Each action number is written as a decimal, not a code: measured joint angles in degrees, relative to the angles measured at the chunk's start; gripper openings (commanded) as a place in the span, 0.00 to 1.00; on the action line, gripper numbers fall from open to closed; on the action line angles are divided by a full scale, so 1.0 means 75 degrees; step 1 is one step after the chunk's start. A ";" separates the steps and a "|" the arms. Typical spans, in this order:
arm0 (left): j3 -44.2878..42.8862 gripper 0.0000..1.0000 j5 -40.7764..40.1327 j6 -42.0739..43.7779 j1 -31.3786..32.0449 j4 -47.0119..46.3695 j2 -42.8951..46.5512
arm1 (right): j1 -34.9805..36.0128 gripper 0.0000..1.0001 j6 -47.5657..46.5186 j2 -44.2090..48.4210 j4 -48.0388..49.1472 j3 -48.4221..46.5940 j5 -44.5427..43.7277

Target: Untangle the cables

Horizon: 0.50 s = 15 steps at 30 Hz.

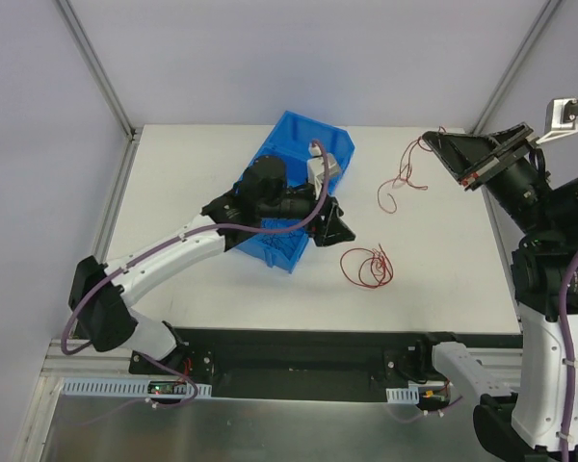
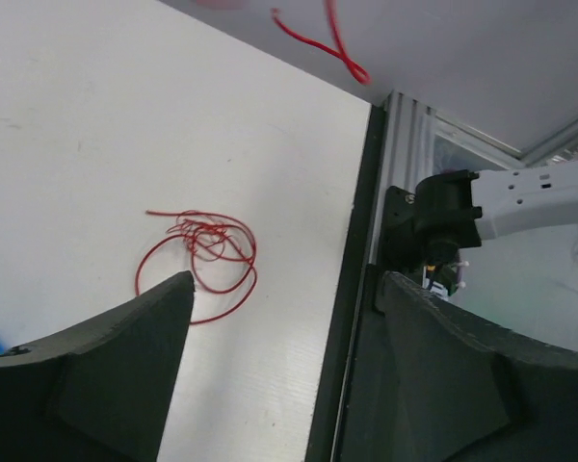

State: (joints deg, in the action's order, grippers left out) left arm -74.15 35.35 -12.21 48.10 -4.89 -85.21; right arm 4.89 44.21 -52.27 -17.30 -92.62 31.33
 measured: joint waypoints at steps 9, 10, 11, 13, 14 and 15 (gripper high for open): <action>0.0828 0.98 -0.0883 0.0023 -0.1131 0.1515 0.1527 | 0.0020 0.00 -0.0195 -0.0574 0.0265 0.0816 -0.0580; 0.0918 0.99 -0.1023 0.0029 -0.1221 0.1673 0.1754 | 0.0032 0.00 -0.0201 -0.0761 0.0341 0.0863 -0.0629; 0.1005 0.99 -0.1142 0.0035 -0.1250 0.1827 0.2008 | 0.0047 0.01 -0.0210 -0.0924 0.0425 0.0903 -0.0670; 0.1177 0.99 -0.1364 0.0032 -0.1259 0.2072 0.2576 | 0.0108 0.00 -0.0233 -0.1454 0.0673 0.0959 -0.0752; 0.1247 0.99 -0.1472 0.0032 -0.1256 0.2162 0.2859 | 0.0149 0.00 -0.0256 -0.1719 0.0775 0.0959 -0.0781; 0.1300 0.99 -0.1574 0.0012 -0.1256 0.2253 0.3118 | 0.0195 0.00 -0.0291 -0.2069 0.0918 0.0956 -0.0813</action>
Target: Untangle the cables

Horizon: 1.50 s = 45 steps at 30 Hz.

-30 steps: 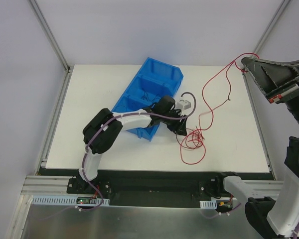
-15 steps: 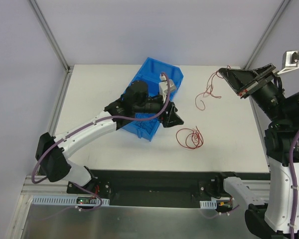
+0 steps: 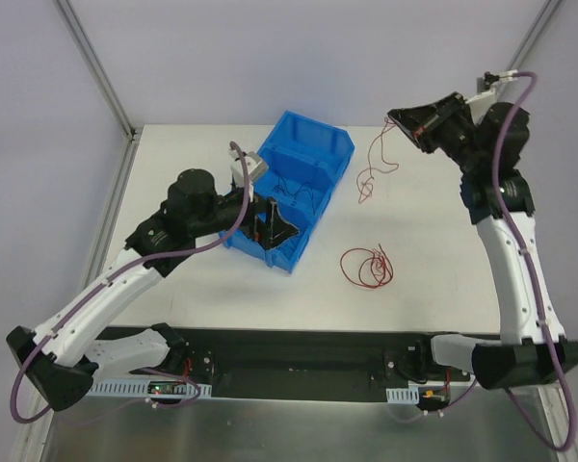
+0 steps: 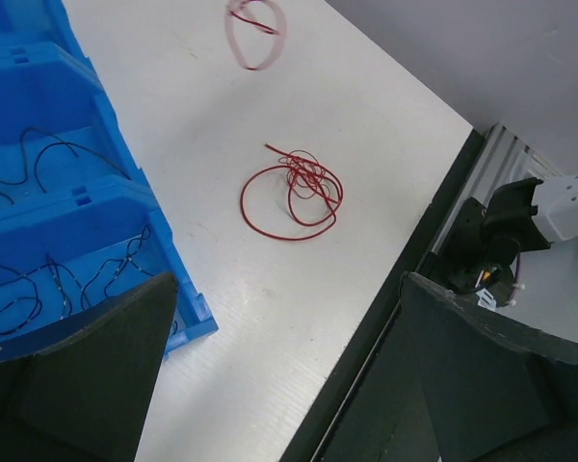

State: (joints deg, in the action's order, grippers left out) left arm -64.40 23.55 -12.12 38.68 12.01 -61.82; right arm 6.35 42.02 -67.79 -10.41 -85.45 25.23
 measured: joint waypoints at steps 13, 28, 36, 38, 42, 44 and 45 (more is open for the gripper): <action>0.0560 0.99 -0.1387 -0.0265 0.0000 0.1349 0.1827 | 0.0420 0.00 0.0303 -0.4826 0.1037 -0.2463 -0.0181; 0.0076 0.99 -0.2407 0.0050 0.0000 0.1990 0.1612 | 0.1408 0.27 0.0332 -0.8513 0.1163 -0.5272 -0.0592; -0.0128 0.99 -0.2422 0.0149 0.0000 0.2133 0.1495 | 0.1676 0.66 -0.0565 -0.9052 -0.0379 -0.5654 -0.1067; -0.0303 0.99 -0.2390 0.0207 0.0000 0.2157 0.1306 | 0.1684 0.71 -0.0851 -0.8964 -0.0761 -0.5671 -0.1177; -0.0653 0.98 -0.2151 0.0367 0.0000 0.2154 0.0734 | 0.1664 0.75 -0.1274 -0.8548 -0.1670 -0.5502 -0.1212; -0.0854 0.97 -0.1938 0.0428 0.0000 0.2159 0.0329 | 0.1623 0.75 -0.1521 -0.8311 -0.2282 -0.5496 -0.1145; -0.0962 0.96 -0.1839 0.0455 0.0000 0.2162 0.0108 | 0.1591 0.75 -0.1687 -0.8172 -0.2649 -0.5496 -0.1087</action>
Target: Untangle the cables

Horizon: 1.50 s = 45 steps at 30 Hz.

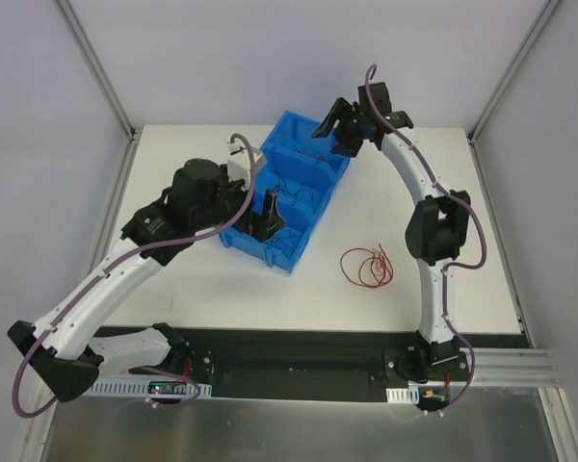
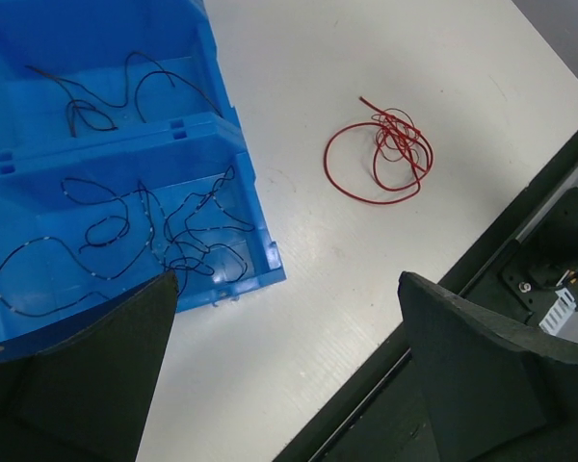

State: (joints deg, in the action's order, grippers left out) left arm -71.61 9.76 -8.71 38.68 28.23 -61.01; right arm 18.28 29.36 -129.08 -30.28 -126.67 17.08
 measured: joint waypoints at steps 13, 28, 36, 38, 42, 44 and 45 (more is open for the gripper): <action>-0.0994 0.89 0.1585 -0.0393 0.0000 -0.0029 -0.2154 | -0.0469 0.69 -0.2235 0.3809 -0.2430 0.3821 0.0187; -0.1346 0.83 0.2532 -0.1597 0.0000 -0.0388 -0.3794 | -0.0833 0.35 -0.3523 0.6645 -0.2943 0.8568 -0.0880; -0.1241 0.83 0.2655 -0.1935 0.0000 -0.0525 -0.3657 | -0.0761 0.27 -0.3695 0.5575 -0.2168 0.8562 -0.0877; -0.1052 0.83 0.2634 -0.1953 -0.0003 -0.0525 -0.3421 | -0.0702 0.24 -0.3730 0.5246 -0.2101 0.8562 -0.0877; -0.0828 0.83 0.2608 -0.1964 0.0000 -0.0522 -0.2990 | -0.0615 0.18 -0.3850 0.5068 -0.2002 0.8562 -0.0883; -0.0813 0.83 0.2597 -0.1976 0.0000 -0.0527 -0.2859 | -0.0597 0.18 -0.3885 0.5068 -0.1938 0.8562 -0.0883; -0.0804 0.83 0.2582 -0.1988 0.0000 -0.0530 -0.2801 | -0.0589 0.20 -0.3905 0.5068 -0.1897 0.8562 -0.0889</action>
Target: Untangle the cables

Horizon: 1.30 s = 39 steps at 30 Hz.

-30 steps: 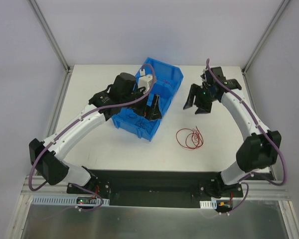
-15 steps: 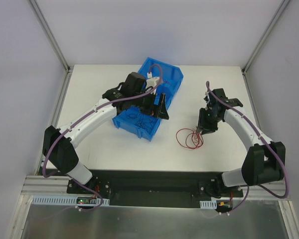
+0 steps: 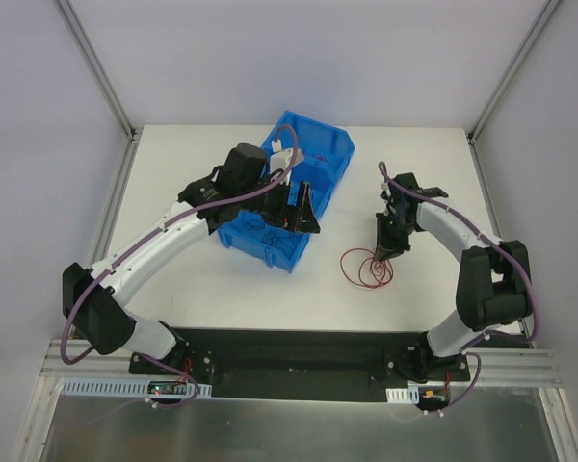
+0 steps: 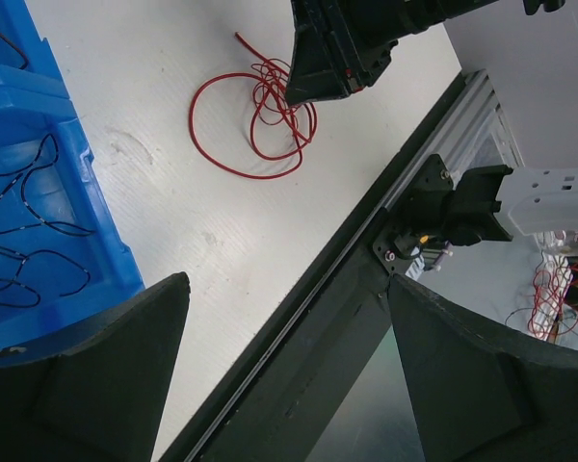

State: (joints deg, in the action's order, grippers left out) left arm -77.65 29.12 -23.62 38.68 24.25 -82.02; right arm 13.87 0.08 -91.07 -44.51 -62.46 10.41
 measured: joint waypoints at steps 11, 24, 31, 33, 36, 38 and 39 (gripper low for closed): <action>0.0108 0.83 -0.0015 -0.0187 0.0000 0.0000 0.0073 | 0.0032 0.00 -0.0134 -0.0003 0.0271 0.0020 -0.0160; 0.0667 0.72 0.0440 -0.0463 0.0154 -0.1011 0.0341 | 0.0119 0.00 0.0729 0.2203 0.0501 0.0903 0.1084; 0.1023 0.79 0.0752 -0.0385 0.0851 -0.2433 0.0405 | 0.0119 0.00 0.0933 0.3821 -0.0236 0.0213 0.1122; 0.1035 0.79 0.0799 -0.0353 0.1037 -0.2815 0.0358 | 0.0119 0.00 0.0968 0.4083 -0.0446 -0.0134 0.1174; 0.0941 0.76 0.0822 -0.0312 0.1145 -0.3241 0.0102 | 0.0119 0.00 0.1119 0.4389 -0.0670 -0.0554 0.1367; 0.0697 0.73 0.0822 -0.0277 0.1137 -0.3392 -0.0283 | 0.0122 0.00 0.1306 0.4584 -0.0726 -0.0699 0.1550; 0.0542 0.72 0.0816 -0.0245 0.1134 -0.3471 -0.0519 | 0.0122 0.00 0.1422 0.4704 -0.0737 -0.0731 0.1655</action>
State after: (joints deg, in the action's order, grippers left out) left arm -73.58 35.24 -25.45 47.18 -1.78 -85.91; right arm 14.79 10.74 -55.79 -50.04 -67.94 22.83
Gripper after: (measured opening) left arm 0.750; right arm 0.009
